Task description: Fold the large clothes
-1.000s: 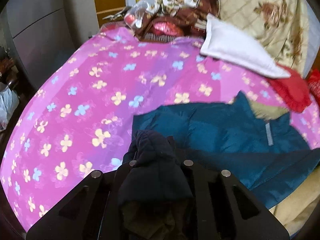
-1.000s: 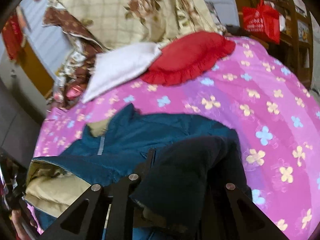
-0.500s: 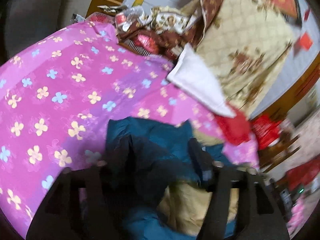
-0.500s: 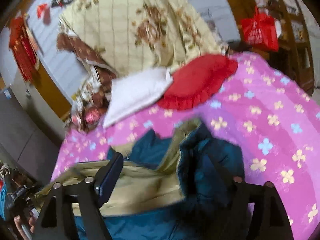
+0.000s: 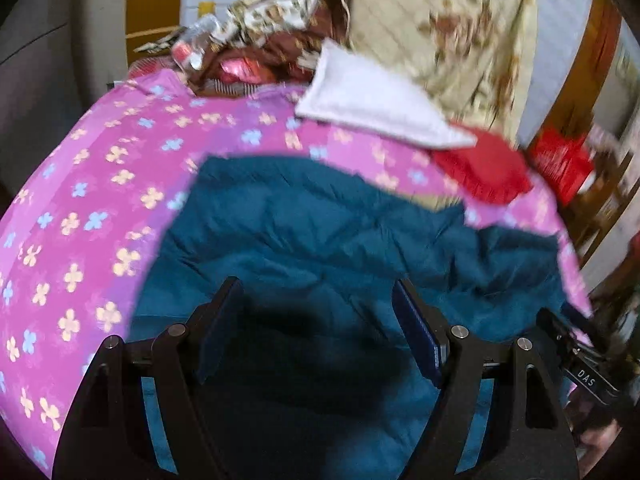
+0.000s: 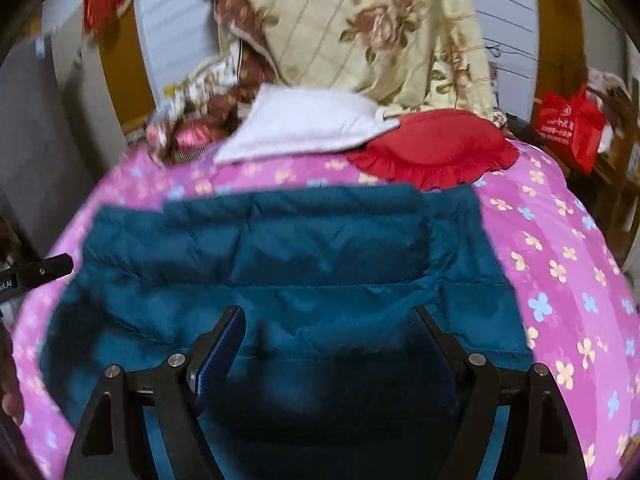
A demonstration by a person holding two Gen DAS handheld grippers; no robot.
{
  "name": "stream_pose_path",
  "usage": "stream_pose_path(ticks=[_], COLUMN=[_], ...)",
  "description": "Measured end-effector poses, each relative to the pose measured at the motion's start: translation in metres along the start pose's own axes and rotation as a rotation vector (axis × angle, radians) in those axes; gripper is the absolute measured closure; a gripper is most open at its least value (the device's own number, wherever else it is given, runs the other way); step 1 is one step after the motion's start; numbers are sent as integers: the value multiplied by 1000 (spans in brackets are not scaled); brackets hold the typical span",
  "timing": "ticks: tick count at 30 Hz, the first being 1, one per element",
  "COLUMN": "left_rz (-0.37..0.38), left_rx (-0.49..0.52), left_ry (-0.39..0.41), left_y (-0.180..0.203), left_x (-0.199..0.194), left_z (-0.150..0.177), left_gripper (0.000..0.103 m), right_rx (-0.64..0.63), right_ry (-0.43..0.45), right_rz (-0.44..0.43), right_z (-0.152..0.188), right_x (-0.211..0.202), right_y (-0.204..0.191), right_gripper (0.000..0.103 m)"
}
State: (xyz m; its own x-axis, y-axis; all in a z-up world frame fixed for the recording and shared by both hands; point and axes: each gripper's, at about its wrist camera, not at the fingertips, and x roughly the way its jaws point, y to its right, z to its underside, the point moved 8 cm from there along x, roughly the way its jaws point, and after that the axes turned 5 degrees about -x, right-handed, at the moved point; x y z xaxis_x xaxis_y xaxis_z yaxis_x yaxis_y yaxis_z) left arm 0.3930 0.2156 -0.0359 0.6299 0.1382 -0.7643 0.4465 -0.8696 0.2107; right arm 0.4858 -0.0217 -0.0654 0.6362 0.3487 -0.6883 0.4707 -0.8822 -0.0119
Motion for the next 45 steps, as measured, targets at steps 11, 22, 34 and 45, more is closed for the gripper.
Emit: stream_pose_path(ticks=[11,22,34,45], left_rz=[-159,-159,-155,-1], left_rx=[37,12,-30,-293], left_ry=[-14,38,70,-15], left_y=[-8,-7,-87,-144], left_x=[115,142,62,113], left_z=[-22,-33,-34,-13], left_gripper=[25,23,31,10], right_rx=[115,156,132,406], right_ry=[6,16,66,43], right_rz=[46,-3,162,32], right_z=[-22,-32,4,30], right_x=[94,122,38,75], right_y=[40,44,93,143], right_gripper=[16,12,12,2])
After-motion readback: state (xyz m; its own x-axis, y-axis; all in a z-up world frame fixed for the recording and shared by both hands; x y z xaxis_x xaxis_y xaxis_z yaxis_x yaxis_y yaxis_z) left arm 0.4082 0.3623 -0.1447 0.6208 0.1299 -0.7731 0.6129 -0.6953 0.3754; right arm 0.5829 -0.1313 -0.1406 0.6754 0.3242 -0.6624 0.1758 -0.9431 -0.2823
